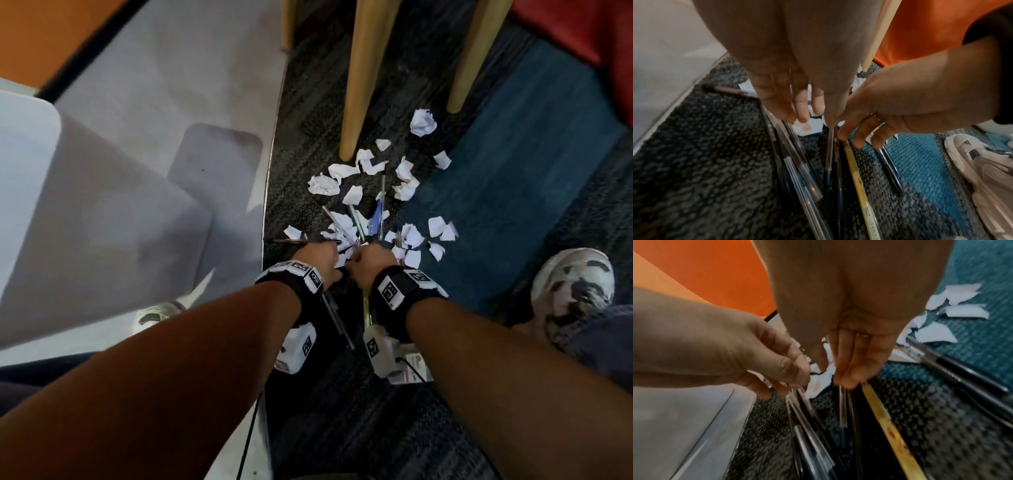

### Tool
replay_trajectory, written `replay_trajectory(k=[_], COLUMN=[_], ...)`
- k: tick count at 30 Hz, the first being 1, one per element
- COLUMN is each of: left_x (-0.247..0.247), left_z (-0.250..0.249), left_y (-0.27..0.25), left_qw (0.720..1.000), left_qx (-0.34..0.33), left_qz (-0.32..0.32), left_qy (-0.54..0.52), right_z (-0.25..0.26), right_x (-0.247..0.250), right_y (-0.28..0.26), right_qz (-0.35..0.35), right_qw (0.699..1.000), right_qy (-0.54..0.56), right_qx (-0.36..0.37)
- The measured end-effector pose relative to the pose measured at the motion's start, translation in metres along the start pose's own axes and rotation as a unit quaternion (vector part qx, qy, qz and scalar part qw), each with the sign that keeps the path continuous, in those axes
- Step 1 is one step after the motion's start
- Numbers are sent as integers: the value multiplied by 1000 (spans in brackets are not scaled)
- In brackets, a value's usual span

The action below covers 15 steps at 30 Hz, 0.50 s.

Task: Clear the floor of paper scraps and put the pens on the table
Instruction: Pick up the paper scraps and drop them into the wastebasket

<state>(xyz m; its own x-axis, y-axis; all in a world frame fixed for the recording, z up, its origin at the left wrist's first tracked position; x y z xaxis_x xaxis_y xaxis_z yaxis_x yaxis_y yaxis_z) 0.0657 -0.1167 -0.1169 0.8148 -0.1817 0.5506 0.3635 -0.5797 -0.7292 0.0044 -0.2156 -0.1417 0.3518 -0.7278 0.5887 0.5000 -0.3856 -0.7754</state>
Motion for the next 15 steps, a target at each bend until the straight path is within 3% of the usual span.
replay_trajectory(k=[4, 7, 12, 15], left_x=[-13, -16, -13, -11], left_z=[10, 15, 15, 12], left_y=[12, 20, 31, 40], left_qw=[999, 997, 993, 991], left_qx=[40, 51, 29, 15], left_qz=[-31, -64, -114, -132], left_qy=[-8, -16, -6, 6], right_z=[-4, -2, 14, 22], right_x=[3, 6, 8, 6], right_y=[6, 10, 19, 24], right_qz=[-87, -111, -129, -102], right_qw=[995, 991, 988, 989], right_qy=[22, 58, 62, 18], right_qx=[-45, -40, 50, 104])
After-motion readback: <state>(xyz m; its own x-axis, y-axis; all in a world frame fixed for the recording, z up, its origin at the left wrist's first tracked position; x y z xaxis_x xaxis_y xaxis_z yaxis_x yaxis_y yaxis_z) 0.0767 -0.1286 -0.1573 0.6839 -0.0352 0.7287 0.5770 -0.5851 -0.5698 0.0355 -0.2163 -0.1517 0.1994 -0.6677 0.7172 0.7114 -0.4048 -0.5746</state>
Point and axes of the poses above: each hand's wrist, its own y-axis towards the middle knuckle, its own x-axis out of the back of the hand, z = x × y, the point moved 5 cm from there along y, towards the middle knuckle, and after that the axes turned 5 degrees about -x, right-handed, at the moved point
